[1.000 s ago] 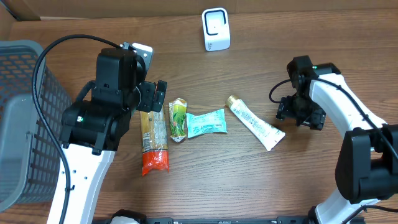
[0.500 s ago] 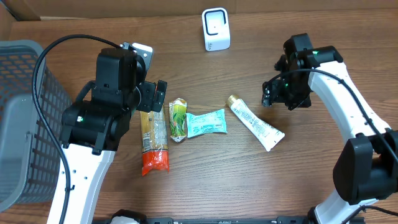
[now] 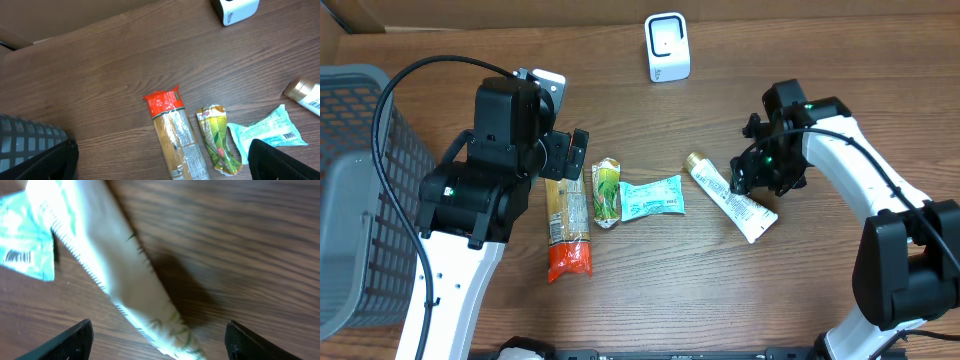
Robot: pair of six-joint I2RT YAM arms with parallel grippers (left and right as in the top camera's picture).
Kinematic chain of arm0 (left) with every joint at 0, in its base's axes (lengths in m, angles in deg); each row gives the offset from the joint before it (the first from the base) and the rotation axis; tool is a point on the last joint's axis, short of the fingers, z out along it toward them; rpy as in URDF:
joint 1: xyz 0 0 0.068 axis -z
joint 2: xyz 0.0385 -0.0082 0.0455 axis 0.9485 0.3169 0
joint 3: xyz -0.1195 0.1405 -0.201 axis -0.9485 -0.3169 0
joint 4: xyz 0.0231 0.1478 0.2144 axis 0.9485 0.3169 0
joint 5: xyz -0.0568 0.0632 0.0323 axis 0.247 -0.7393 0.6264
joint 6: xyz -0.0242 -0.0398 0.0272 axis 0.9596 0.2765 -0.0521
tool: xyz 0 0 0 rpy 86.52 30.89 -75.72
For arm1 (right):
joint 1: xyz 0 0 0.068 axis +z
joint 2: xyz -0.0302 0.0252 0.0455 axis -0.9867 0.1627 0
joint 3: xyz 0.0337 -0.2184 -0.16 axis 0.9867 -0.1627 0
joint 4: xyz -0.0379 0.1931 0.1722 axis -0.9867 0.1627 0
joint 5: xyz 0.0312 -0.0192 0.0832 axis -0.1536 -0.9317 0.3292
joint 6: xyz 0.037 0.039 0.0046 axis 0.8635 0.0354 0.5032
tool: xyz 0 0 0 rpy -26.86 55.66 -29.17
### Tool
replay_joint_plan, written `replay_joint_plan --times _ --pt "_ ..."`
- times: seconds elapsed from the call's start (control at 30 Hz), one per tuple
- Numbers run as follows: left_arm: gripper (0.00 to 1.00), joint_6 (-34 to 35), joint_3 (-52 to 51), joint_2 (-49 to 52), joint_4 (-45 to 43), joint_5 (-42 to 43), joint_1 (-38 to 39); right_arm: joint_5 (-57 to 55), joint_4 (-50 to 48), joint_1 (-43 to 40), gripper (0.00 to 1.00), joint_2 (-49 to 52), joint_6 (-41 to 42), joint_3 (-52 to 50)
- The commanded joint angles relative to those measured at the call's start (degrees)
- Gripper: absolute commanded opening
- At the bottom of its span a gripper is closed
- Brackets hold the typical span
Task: Scan the item barcode
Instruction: 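Lower the right gripper and grasp the white tube, then lift the white tube and hold it in front of the scanner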
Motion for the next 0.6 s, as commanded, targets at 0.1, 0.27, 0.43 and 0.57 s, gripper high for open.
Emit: replay_joint_plan --times 0.1,0.27,0.43,0.57 --pt "1.0 -0.9 0.5 0.3 -0.1 -0.6 -0.3 3.3 -4.8 2.3 0.84 0.0 -5.3 -5.7" --pt "1.0 -0.9 0.5 0.3 -0.1 -0.6 -0.3 3.3 -9.3 3.3 0.83 0.0 -5.3 -9.8" --pt "1.0 -0.9 0.5 0.3 -0.1 -0.6 -0.3 3.3 -16.1 3.3 0.73 0.0 -5.2 -14.1" --pt "1.0 -0.9 0.5 0.3 -0.1 -0.6 -0.3 3.3 -18.5 3.2 0.55 0.0 -4.2 -15.6"
